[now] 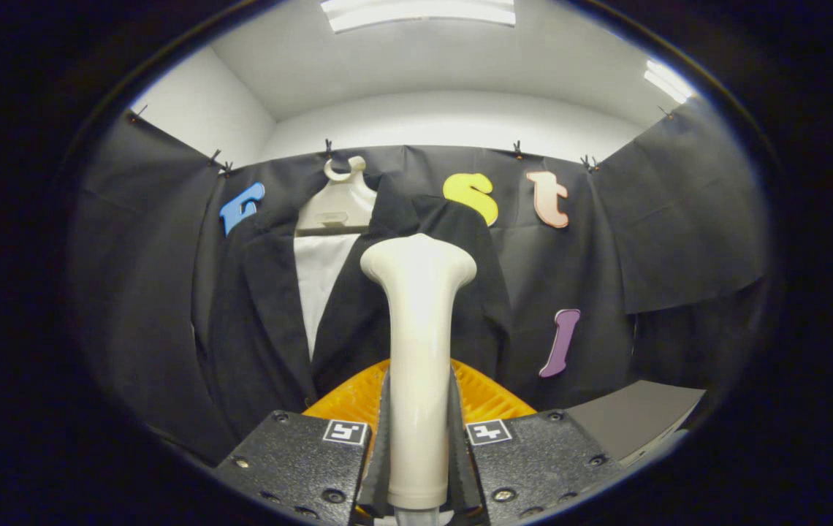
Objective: Iron the clothes twice with a garment steamer, once on the left side and once on the right side.
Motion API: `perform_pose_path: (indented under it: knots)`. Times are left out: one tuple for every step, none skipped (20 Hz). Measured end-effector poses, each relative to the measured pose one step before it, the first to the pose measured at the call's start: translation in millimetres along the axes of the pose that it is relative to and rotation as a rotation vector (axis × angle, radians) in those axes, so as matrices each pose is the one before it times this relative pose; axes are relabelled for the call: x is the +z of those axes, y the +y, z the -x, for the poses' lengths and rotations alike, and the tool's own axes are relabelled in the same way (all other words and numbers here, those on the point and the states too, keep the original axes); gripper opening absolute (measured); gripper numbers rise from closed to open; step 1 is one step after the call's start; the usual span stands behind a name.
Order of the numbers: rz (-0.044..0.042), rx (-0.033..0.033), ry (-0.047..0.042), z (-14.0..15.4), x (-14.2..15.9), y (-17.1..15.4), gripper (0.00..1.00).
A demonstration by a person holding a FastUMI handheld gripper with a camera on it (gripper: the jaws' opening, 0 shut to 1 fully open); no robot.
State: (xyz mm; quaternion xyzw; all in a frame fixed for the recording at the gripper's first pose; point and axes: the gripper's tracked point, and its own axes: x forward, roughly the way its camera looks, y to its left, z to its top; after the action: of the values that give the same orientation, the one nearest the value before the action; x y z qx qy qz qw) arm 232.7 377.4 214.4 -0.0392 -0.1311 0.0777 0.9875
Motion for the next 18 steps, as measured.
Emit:
perform_pose_path:
  knots:
    - [0.00134, -0.00228, 0.01599, 4.34, -9.99, -1.46, 0.36]
    - [-0.00124, 0.00104, 0.00973, 2.14, -8.05, 0.34, 0.36]
    - [0.00682, 0.00284, 0.01494, 3.03, -10.15, 0.05, 0.36]
    - [0.00464, 0.0031, 0.0116, 1.94, -7.5, 0.3, 0.36]
    - [0.00724, 0.0034, 0.01825, 3.72, -10.39, 0.35, 0.36]
    - [0.00427, -0.00011, 0.01509, 1.64, -9.42, 0.24, 0.36]
    - [0.00361, -0.00181, 0.01258, 0.08, -5.36, -1.12, 0.36]
    - [0.00589, -0.00008, 0.0143, 0.64, -10.25, 0.24, 0.36]
    - [0.0051, 0.00358, 0.01249, 5.26, -11.45, 0.65, 0.36]
    - [0.00436, 0.00752, 0.01231, 5.73, -9.8, 0.42, 0.36]
    - [0.00727, 0.00851, 0.01517, 3.66, -9.39, 0.16, 0.36]
    - [0.00793, 0.00575, 0.0156, 2.41, -9.31, -0.06, 0.36]
    - [0.0085, 0.00374, 0.01617, 2.19, -9.11, -0.71, 0.36]
    - [0.00454, 0.00814, 0.01405, 1.68, -7.99, -0.07, 0.36]
    - [0.0034, 0.00508, 0.0127, 2.54, -7.2, 0.62, 0.36]
    - [0.00599, 0.00157, 0.01137, 1.89, -7.41, -1.04, 0.36]
    - [0.0051, -0.0016, 0.00913, 1.89, -5.73, -1.01, 0.36]
    - [0.00451, 0.00044, 0.00959, 2.09, -7.07, -1.56, 0.36]
